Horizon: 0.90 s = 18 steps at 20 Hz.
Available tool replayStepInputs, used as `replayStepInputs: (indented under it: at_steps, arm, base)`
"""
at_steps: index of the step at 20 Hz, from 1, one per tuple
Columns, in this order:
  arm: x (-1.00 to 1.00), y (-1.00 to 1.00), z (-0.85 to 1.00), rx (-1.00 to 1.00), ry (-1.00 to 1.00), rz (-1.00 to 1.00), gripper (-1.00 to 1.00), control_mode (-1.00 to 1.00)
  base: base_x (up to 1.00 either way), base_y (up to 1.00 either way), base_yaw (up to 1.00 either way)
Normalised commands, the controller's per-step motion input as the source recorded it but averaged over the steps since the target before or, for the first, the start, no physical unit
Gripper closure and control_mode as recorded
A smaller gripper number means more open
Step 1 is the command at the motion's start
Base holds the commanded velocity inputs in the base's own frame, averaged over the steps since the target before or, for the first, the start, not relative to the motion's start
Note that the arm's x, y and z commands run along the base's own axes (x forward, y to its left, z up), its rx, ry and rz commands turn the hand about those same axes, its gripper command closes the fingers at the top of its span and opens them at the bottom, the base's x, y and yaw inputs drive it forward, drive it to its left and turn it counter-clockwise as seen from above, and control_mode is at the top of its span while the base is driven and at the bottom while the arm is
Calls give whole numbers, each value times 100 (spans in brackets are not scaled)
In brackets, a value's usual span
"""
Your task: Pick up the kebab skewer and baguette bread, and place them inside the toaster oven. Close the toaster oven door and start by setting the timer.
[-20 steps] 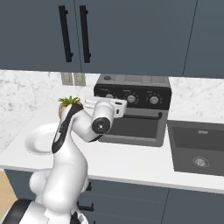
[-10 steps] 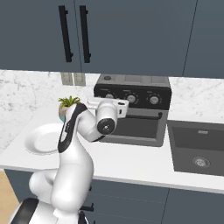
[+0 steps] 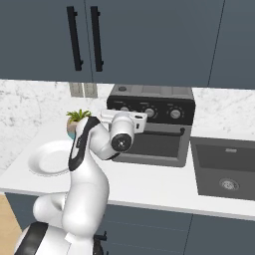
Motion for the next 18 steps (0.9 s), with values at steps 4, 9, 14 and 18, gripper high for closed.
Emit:
replayStepInputs:
  at_steps: [4,9,14,18]
  arm:
    - [0,0,0,0,0,0,-100,-100]
    - [0,2,0,0,0,0,100,-100]
    - [0,0,0,0,0,0,100,-100]
    - [0,0,0,0,0,0,100,-100]
  base:
    - [0,0,0]
    - [0,0,0]
    - [0,0,0]
    - [0,0,0]
